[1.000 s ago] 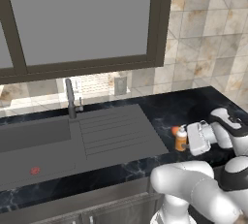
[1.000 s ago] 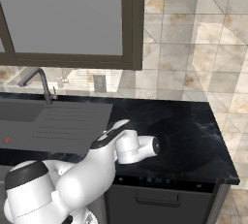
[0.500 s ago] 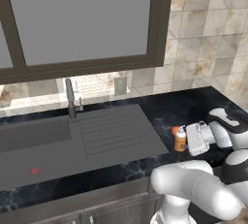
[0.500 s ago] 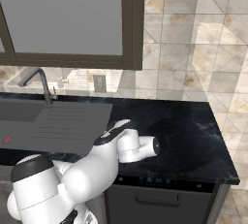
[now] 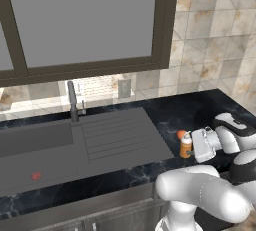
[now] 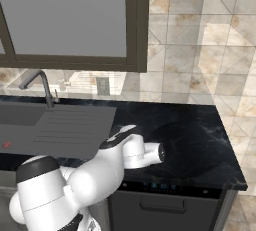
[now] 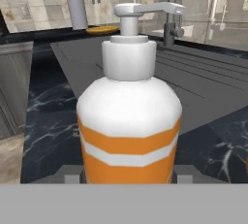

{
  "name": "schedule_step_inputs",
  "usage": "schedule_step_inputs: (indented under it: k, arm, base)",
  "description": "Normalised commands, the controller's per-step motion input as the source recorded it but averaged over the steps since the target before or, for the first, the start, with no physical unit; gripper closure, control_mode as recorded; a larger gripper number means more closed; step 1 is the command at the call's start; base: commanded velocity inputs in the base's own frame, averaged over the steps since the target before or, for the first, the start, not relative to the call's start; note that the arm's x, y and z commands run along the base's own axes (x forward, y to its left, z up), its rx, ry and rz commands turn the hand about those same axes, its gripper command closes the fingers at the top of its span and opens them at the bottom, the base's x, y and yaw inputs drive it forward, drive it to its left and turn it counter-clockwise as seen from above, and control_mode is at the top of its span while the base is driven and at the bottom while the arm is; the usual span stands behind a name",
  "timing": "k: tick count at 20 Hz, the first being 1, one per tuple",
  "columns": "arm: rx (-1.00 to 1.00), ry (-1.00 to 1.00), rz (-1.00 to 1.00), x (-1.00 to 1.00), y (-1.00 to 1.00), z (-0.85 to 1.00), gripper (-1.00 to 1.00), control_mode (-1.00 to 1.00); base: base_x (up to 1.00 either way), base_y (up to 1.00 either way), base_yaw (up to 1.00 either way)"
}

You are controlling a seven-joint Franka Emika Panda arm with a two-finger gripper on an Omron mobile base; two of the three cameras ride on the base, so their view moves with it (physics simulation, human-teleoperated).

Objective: Open the cabinet. Pick the soap dispenser and place it next to the sink. Then close the cabinet.

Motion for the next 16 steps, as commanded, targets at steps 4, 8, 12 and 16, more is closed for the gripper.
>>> schedule_step_inputs:
  k: [4, 8, 12, 16]
  arm:
    - [0.00, 0.00, 0.00, 0.00, 0.00, 0.00, 1.00, -1.00]
    - [0.00, 0.00, 0.00, 0.00, 0.00, 0.00, 1.00, -1.00]
    - [0.00, 0.00, 0.00, 0.00, 0.00, 0.00, 1.00, -1.00]
    - [0.00, 0.00, 0.00, 0.00, 0.00, 0.00, -1.00, -1.00]
  base:
    - [0.00, 0.00, 0.00]
    - [0.00, 0.00, 0.00]
    - [0.00, 0.00, 0.00]
    - [0.00, 0.00, 0.00]
